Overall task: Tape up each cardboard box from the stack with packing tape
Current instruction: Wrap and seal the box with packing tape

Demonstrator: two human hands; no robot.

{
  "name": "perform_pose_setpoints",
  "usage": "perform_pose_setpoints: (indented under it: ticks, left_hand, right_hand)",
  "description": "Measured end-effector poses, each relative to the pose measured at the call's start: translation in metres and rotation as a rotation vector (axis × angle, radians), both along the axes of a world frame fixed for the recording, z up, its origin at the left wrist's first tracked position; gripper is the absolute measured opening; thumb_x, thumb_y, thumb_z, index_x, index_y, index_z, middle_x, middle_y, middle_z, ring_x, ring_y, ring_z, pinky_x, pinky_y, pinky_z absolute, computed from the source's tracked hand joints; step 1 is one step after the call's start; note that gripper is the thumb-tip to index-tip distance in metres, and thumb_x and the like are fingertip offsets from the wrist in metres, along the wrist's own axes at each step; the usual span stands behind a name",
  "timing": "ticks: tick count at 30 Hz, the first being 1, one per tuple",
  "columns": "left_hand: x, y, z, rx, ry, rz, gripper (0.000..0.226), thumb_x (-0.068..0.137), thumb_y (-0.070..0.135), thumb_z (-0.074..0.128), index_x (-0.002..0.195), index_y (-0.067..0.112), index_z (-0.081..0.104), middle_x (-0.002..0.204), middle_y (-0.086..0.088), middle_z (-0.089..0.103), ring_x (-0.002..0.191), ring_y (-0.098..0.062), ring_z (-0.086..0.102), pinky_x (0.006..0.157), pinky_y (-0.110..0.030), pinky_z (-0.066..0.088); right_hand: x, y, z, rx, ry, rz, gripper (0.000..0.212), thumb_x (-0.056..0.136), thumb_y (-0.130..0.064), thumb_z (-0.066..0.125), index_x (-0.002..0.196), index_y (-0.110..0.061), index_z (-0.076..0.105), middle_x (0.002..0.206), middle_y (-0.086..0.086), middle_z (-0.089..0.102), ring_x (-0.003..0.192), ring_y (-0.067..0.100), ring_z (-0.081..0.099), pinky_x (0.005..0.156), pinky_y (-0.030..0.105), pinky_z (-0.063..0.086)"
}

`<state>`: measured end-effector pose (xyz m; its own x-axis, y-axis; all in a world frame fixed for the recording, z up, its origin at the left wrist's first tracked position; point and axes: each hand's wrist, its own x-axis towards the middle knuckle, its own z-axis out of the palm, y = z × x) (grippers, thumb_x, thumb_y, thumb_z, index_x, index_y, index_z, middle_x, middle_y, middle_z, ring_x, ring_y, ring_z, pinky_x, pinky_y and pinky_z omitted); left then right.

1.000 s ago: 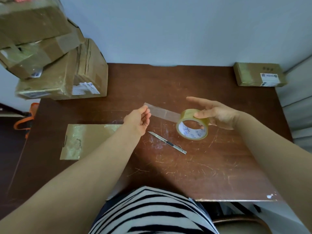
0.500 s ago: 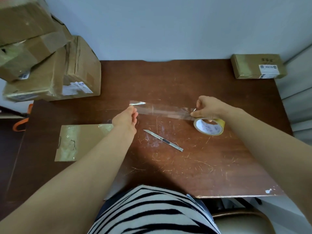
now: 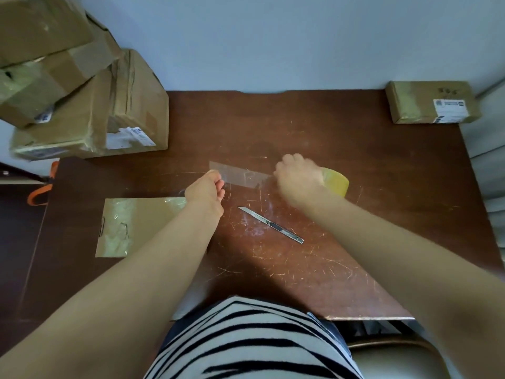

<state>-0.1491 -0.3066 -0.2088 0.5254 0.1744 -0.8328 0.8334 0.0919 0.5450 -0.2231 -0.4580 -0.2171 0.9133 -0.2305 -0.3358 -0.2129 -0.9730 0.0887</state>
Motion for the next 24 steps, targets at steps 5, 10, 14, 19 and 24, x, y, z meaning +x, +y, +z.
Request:
perform_pose_setpoints:
  ticks: [5, 10, 14, 19, 24]
  left_hand:
    - [-0.002, 0.002, 0.001, -0.025, -0.031, 0.051, 0.013, 0.090, 0.013, 0.064, 0.077, 0.011, 0.062, 0.076, -0.002, 0.063, 0.066, -0.009, 0.058, 0.064, -0.016, 0.050]
    - [-0.007, 0.000, 0.004, 0.001, -0.054, 0.024, 0.017, 0.090, 0.014, 0.063, 0.074, 0.011, 0.062, 0.074, -0.002, 0.063, 0.065, -0.008, 0.058, 0.071, -0.018, 0.053]
    - [-0.007, 0.001, 0.004, 0.011, -0.048, -0.001, 0.017, 0.090, 0.012, 0.062, 0.073, 0.011, 0.062, 0.074, -0.002, 0.061, 0.067, -0.009, 0.057, 0.078, -0.021, 0.054]
    - [-0.008, -0.001, 0.007, 0.059, -0.026, -0.039, 0.018, 0.087, 0.014, 0.069, 0.071, 0.013, 0.062, 0.076, -0.002, 0.062, 0.069, -0.009, 0.058, 0.081, -0.021, 0.055]
    - [-0.009, -0.004, 0.009, 0.084, -0.032, -0.037, 0.022, 0.085, 0.015, 0.072, 0.065, 0.015, 0.062, 0.071, 0.000, 0.062, 0.064, -0.008, 0.058, 0.080, -0.020, 0.054]
  right_hand:
    - [-0.038, 0.051, -0.028, 0.422, 0.156, -0.183, 0.068, 0.102, -0.047, 0.017, 0.151, -0.005, -0.004, 0.159, 0.013, -0.013, 0.147, 0.024, -0.013, 0.120, 0.037, 0.000]
    - [-0.043, 0.047, -0.043, 0.485, 0.129, -0.218, 0.064, 0.103, -0.044, 0.019, 0.152, -0.009, 0.001, 0.159, 0.010, -0.013, 0.147, 0.021, -0.015, 0.119, 0.035, -0.004]
    - [-0.065, 0.044, -0.036, 0.496, -0.093, -0.192, 0.043, 0.098, -0.038, 0.045, 0.137, -0.017, 0.046, 0.142, 0.001, 0.041, 0.131, 0.021, 0.034, 0.107, 0.034, 0.033]
    - [-0.083, 0.057, -0.041, 0.441, 0.067, -0.203, 0.038, 0.095, -0.015, 0.051, 0.132, -0.019, 0.046, 0.127, 0.002, 0.049, 0.119, 0.021, 0.043, 0.089, 0.034, 0.047]
    - [-0.085, 0.049, -0.040, 0.621, -0.009, -0.409, 0.023, 0.090, -0.020, 0.052, 0.110, -0.011, 0.060, 0.104, 0.007, 0.052, 0.094, 0.028, 0.056, 0.075, 0.032, 0.047]
